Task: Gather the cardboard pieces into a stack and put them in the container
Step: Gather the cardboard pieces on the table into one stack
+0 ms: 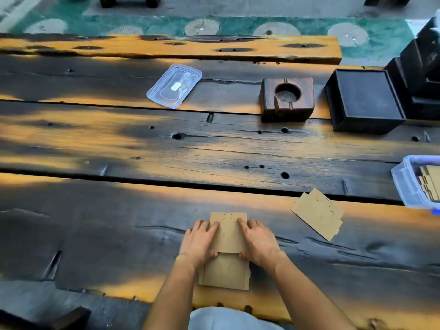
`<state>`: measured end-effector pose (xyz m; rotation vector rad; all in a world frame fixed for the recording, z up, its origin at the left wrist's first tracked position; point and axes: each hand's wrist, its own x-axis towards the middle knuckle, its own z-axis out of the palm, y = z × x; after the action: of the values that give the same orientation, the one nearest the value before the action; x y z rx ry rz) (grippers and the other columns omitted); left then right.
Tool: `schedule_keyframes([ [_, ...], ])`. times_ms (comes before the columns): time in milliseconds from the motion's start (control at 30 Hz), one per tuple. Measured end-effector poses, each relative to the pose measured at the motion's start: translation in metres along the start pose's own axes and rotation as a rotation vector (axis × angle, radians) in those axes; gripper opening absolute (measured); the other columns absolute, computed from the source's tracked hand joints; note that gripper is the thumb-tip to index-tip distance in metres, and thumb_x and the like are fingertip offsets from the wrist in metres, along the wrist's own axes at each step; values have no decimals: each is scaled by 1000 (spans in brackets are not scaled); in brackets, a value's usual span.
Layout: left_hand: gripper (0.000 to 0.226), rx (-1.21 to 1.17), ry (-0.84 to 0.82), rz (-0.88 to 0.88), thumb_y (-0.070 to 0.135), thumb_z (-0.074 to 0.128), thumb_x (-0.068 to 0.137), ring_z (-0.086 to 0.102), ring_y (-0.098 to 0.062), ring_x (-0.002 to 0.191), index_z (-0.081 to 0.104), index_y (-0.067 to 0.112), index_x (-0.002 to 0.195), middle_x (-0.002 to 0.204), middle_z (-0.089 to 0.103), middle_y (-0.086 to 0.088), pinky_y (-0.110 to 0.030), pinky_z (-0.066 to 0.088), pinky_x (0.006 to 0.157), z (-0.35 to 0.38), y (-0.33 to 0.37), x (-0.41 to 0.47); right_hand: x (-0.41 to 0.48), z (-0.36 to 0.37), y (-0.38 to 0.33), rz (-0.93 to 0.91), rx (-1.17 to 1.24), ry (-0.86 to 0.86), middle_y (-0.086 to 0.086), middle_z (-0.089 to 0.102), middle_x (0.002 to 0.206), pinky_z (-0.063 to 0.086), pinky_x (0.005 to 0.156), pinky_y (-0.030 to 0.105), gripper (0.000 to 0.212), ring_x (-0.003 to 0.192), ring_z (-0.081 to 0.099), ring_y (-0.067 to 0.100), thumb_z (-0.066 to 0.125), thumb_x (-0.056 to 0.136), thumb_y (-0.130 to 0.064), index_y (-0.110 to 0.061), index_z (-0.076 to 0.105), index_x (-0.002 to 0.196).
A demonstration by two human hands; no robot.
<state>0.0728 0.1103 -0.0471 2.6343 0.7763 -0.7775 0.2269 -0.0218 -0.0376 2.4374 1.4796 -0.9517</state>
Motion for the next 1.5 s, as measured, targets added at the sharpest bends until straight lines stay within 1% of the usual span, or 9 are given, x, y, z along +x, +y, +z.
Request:
schedule_keyframes([
  [267,94,11,12,36,48,78,81,29,-26,144,24,28,155,151,39,-2,-41,37,108,23,5,-36,-38,32,-12,11,-7,-11,12,47,137,42,103,43,82,127,43,33,77,80,-46,-17,31,141],
  [500,81,-13,7,-5,37,79,81,29,-26,144,33,26,147,155,35,-2,-42,38,109,47,11,-61,-59,61,-27,7,-53,-12,14,48,134,41,100,43,70,124,45,33,70,85,-42,-13,34,138],
  [633,72,-25,-21,-38,26,78,83,27,-30,146,37,21,142,161,25,-9,-44,37,111,58,16,-66,-62,74,-28,2,-81,-35,14,46,134,43,100,43,60,122,44,33,66,90,-24,-12,33,139],
  [700,73,-30,-31,-41,24,78,82,27,-32,145,36,21,141,162,20,-11,-45,37,111,59,17,-66,-62,79,-28,0,-75,-33,14,43,135,44,99,42,62,121,44,32,66,87,-14,-14,32,138],
  [800,76,-46,-58,-41,18,79,81,25,-35,146,33,22,142,166,12,-15,-46,37,112,64,16,-66,-64,84,-27,-7,-35,-23,16,37,140,45,99,42,69,122,42,33,67,81,-6,-13,31,139],
  [933,72,-39,-45,-26,5,68,85,27,-36,144,30,24,143,165,14,-17,-45,39,110,71,16,-72,-64,88,-32,28,-1,-4,16,36,142,46,97,40,63,122,43,33,57,83,1,-12,31,139],
  [1133,67,-42,-50,44,12,59,90,30,-37,142,27,22,148,166,13,-19,-46,38,111,69,4,-74,-60,88,-44,100,42,11,13,38,139,48,97,38,63,122,43,31,60,84,-6,-14,31,140],
  [1267,59,-59,-51,82,14,58,93,32,-35,140,30,20,144,166,11,-17,-45,44,105,68,-4,-72,-58,87,-50,134,49,37,11,38,140,50,97,39,61,122,44,30,61,83,-3,-15,34,136],
  [1500,64,-15,-76,111,20,63,92,32,-36,140,29,22,146,164,12,-18,-46,45,106,64,-9,-68,-53,81,-56,164,25,5,14,35,146,45,102,42,67,128,42,33,64,85,-6,-13,30,143],
])
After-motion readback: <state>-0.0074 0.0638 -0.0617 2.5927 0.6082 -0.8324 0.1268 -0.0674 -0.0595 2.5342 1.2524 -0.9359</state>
